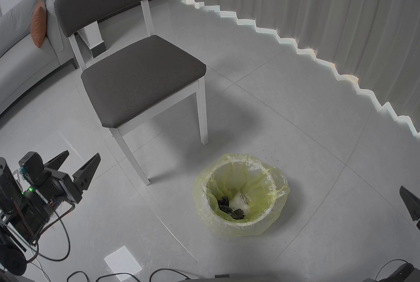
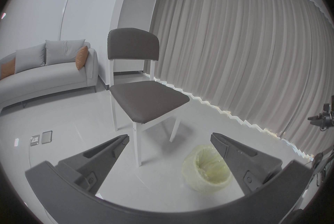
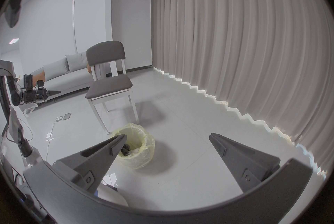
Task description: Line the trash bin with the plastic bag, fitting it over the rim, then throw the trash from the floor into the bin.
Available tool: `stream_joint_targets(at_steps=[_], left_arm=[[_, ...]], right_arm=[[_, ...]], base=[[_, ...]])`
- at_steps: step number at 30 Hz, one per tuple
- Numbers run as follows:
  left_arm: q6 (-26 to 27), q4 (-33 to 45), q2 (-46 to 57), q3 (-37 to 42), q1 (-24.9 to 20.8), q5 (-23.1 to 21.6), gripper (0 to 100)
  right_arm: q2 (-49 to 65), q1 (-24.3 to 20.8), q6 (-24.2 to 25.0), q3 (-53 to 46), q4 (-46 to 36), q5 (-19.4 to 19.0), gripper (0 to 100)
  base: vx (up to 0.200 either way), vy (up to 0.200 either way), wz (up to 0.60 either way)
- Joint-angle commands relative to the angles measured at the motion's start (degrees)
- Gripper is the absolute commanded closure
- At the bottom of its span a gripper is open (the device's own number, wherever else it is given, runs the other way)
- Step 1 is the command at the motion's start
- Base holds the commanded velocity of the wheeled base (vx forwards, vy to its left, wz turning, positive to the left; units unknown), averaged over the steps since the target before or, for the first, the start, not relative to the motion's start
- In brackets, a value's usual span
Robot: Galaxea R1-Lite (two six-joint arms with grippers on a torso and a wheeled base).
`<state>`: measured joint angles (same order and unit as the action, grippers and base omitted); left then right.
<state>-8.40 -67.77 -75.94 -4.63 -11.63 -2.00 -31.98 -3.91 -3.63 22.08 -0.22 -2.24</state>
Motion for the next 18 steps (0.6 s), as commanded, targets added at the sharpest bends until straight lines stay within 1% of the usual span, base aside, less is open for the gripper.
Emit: stream_joint_targets(at_steps=[1,2,3,4,8,11,18], left_arm=[[-0.2,13.9,19.7,-1.4,0.8,-0.1,0],[-0.2,16.3,21.4,-2.0,0.7,-0.2,0],[-0.2,16.3,21.4,-2.0,0.7,-0.2,0],[-0.3,21.4,24.9,-3.9,0.4,-0.2,0],[-0.4,29.4,31.4,-4.8,-0.7,-0.3,0],[-0.4,32.6,34.8,-5.0,-1.4,-0.1,0],[-0.5,34.7,40.3,-4.2,0.0,-0.1,0]], right_arm=[[18.6,0.1,0.8,-1.8,-11.0,-0.1,0],[20.1,0.1,0.8,-1.3,-12.9,-0.1,0],[20.1,0.1,0.8,-1.3,-12.9,-0.1,0],[23.0,0.1,0.9,-0.4,-16.7,-0.1,0],[27.0,1.0,2.0,1.4,-21.3,0.2,0],[27.8,2.1,4.2,2.3,-22.4,-0.1,0],[31.0,3.5,4.5,2.1,-23.6,-0.2,0]], base=[[0.0,0.0,0.0],[0.0,0.0,0.0],[0.0,0.0,0.0],[0.0,0.0,0.0],[0.0,0.0,0.0],[0.0,0.0,0.0],[0.0,0.0,0.0]])
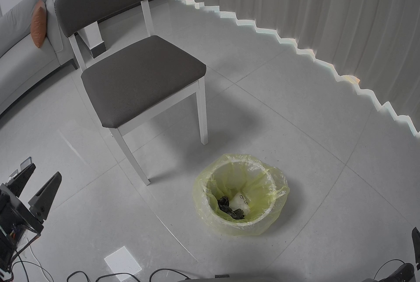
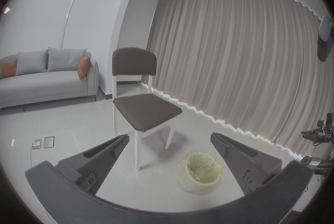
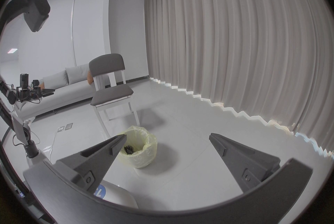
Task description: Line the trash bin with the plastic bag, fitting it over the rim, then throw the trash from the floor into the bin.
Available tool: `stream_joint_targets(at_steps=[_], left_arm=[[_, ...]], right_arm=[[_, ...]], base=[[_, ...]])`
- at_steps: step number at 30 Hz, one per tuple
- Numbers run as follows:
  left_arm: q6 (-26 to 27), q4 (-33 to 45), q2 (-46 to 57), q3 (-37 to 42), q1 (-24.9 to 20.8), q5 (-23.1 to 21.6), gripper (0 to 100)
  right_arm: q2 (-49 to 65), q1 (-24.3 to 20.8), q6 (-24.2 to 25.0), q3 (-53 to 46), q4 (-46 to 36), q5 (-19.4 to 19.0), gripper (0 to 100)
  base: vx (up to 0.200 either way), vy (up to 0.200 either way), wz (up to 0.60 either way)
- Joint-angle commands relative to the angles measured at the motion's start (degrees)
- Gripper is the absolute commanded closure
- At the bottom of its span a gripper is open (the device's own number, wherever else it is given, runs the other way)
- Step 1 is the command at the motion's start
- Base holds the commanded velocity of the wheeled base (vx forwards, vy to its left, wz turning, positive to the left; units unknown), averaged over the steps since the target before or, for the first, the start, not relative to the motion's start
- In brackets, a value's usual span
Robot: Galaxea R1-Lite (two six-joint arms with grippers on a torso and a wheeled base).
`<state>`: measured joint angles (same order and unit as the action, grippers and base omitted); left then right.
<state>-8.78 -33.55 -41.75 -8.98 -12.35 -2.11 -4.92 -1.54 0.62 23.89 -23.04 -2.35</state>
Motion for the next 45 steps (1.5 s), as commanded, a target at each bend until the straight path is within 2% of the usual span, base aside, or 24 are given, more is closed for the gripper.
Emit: stream_joint_targets(at_steps=[1,8,14,16,18,19,23,29,32,39,45], left_arm=[[-0.2,0.6,7.0,0.4,1.4,-0.1,0],[-0.4,1.6,13.5,2.6,2.6,-0.3,0],[-0.5,6.2,19.7,3.7,3.8,-0.5,0],[-0.4,6.3,22.2,4.9,4.8,-0.5,0],[-0.3,6.3,22.5,4.9,4.9,-0.5,0],[-0.3,6.7,25.1,5.1,6.2,-0.5,0],[-0.1,7.5,28.3,5.4,8.7,-0.7,0],[0.0,10.7,33.2,6.5,12.2,-3.3,0],[-0.1,15.8,37.8,5.4,14.5,-7.0,0],[-0.5,17.2,38.2,5.3,14.3,-6.7,0],[-1.0,16.8,38.2,5.3,14.3,-6.3,0]], right_arm=[[4.5,1.4,0.3,0.2,-1.0,-0.1,0],[4.6,1.4,3.3,-1.0,-0.8,-0.4,0],[4.6,1.4,2.8,-7.8,3.9,-1.9,0],[4.6,1.4,2.5,-12.0,9.4,-1.8,0],[4.6,1.4,2.5,-12.6,10.3,-1.8,0],[4.6,1.4,2.4,-18.1,19.0,-1.7,0],[4.6,1.4,1.8,-23.9,28.3,-1.7,0],[4.5,1.4,2.0,-23.9,27.8,-1.8,0],[4.5,1.4,1.8,-23.9,27.8,-1.7,0],[4.5,1.4,1.3,-23.9,27.8,-1.7,0],[4.5,1.4,1.9,-23.9,27.8,1.4,0]], base=[[0.0,0.0,0.0],[0.0,0.0,0.0],[0.0,0.0,0.0],[0.0,0.0,0.0],[0.0,0.0,0.0],[0.0,0.0,0.0],[0.0,0.0,0.0],[0.0,0.0,0.0],[0.0,0.0,0.0],[0.0,0.0,0.0],[0.0,0.0,0.0]])
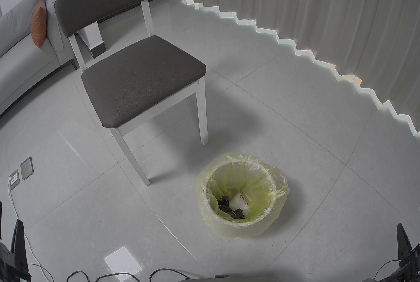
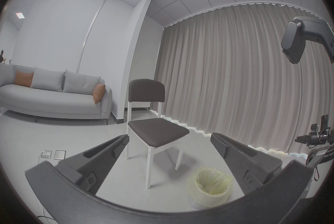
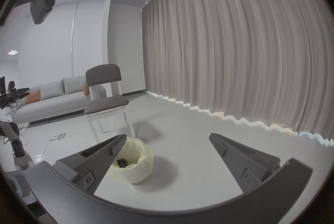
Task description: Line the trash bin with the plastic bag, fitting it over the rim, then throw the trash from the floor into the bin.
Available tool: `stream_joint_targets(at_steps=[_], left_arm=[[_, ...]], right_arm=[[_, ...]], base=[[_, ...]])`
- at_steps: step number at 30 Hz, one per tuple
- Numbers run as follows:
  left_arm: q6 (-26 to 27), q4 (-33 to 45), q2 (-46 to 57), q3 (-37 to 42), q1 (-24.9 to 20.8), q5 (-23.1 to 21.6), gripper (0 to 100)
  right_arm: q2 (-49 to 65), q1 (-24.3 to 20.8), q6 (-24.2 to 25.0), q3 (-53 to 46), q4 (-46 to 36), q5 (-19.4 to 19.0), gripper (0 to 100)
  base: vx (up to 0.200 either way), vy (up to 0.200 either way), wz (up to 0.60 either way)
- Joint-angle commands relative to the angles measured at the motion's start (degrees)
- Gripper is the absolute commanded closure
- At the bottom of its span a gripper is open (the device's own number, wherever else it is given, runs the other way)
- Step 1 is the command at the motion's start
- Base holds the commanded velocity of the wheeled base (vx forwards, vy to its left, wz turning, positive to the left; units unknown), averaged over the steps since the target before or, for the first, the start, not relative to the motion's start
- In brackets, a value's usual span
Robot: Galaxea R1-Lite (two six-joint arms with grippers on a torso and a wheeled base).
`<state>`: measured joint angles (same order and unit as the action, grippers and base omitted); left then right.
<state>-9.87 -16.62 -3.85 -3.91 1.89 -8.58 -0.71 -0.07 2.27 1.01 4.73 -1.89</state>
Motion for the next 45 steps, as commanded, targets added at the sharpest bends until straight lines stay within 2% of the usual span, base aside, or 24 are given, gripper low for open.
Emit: stream_joint_targets(at_steps=[1,7,8,10,18,23,25,28,30,38,40,42,45], left_arm=[[0.6,-0.3,0.3,1.3,0.0,0.2,0],[0.7,-1.9,1.0,3.9,-0.5,1.0,0],[1.0,-1.0,3.3,3.9,-1.5,1.0,0],[1.5,0.4,3.9,3.8,-1.8,1.0,0],[1.6,6.9,3.9,3.9,-1.8,1.3,0],[1.6,9.1,3.9,3.9,-1.8,4.8,0],[2.2,12.7,3.9,3.9,-1.8,8.2,0],[2.5,12.7,3.9,3.9,-1.8,12.9,0],[2.9,12.8,3.9,3.9,-1.8,13.5,0],[5.1,13.2,3.9,3.9,-1.8,13.4,0],[6.2,13.4,3.9,3.9,-1.8,12.5,0],[8.7,16.0,3.8,3.9,-1.9,9.9,0],[10.7,17.8,3.8,3.6,-2.0,8.2,0]], right_arm=[[0.3,0.0,0.4,-1.0,0.0,2.5,0],[0.3,0.0,0.7,-1.0,0.0,5.2,0],[0.3,0.0,0.8,-1.0,0.0,7.0,0],[0.3,0.0,0.8,-1.0,-0.1,8.1,0],[0.3,0.0,0.5,-1.0,0.0,7.5,0],[0.3,0.1,-0.2,-1.0,0.0,7.6,0],[0.4,0.0,-0.8,-1.0,-0.7,8.2,0],[0.4,0.1,-0.9,-1.0,-1.7,8.3,0],[0.3,0.1,-0.8,-1.0,-1.7,8.3,0],[0.3,0.1,0.6,-1.0,-1.7,8.3,0],[0.3,0.1,2.5,-1.0,-1.7,8.4,0],[0.3,0.1,2.6,-1.0,-1.7,8.4,0],[0.3,0.1,1.5,-1.0,-2.0,8.0,0]], base=[[0.0,0.0,0.0],[0.0,0.0,0.0],[0.0,0.0,0.0],[0.0,0.0,0.0],[0.0,0.0,0.0],[0.0,0.0,0.0],[0.0,0.0,0.0],[0.0,0.0,0.0],[0.0,0.0,0.0],[0.0,0.0,0.0],[0.0,0.0,0.0],[0.0,0.0,0.0],[0.0,0.0,0.0]])
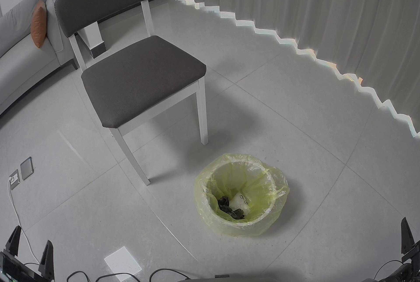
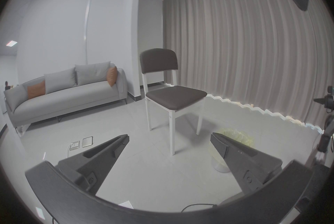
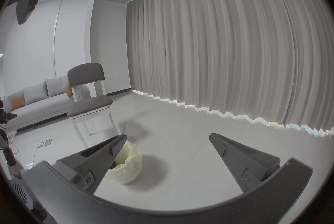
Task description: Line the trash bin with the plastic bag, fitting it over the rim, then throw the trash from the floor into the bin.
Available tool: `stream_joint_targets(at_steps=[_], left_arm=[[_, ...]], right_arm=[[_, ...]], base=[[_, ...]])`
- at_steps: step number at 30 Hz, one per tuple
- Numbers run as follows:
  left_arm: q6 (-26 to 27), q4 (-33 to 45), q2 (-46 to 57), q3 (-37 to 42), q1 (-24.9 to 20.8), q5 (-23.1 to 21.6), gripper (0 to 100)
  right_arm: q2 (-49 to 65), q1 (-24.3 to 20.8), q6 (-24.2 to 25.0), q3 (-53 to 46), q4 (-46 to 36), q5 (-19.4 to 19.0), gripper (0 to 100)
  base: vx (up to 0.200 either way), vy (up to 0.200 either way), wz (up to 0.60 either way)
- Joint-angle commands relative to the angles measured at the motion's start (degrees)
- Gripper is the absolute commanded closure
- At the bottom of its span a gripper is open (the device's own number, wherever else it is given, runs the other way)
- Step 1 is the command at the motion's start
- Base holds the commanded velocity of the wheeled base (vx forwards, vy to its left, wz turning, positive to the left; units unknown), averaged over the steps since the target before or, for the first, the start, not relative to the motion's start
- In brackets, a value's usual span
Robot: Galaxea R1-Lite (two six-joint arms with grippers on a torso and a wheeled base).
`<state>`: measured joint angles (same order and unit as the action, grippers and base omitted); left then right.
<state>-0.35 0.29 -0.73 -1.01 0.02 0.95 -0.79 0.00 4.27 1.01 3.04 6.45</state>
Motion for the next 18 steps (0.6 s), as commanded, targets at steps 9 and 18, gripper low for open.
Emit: stream_joint_targets(at_steps=[9,18], left_arm=[[-2.4,-0.5,0.6,1.0,-0.1,-0.2,0],[-1.9,-0.5,0.6,1.0,-0.1,-0.2,0]], right_arm=[[0.3,0.0,-2.9,-0.9,-3.4,-3.9,0],[0.4,0.0,-1.4,-1.0,-2.7,-1.8,0]], base=[[0.0,0.0,0.0],[0.0,0.0,0.0]])
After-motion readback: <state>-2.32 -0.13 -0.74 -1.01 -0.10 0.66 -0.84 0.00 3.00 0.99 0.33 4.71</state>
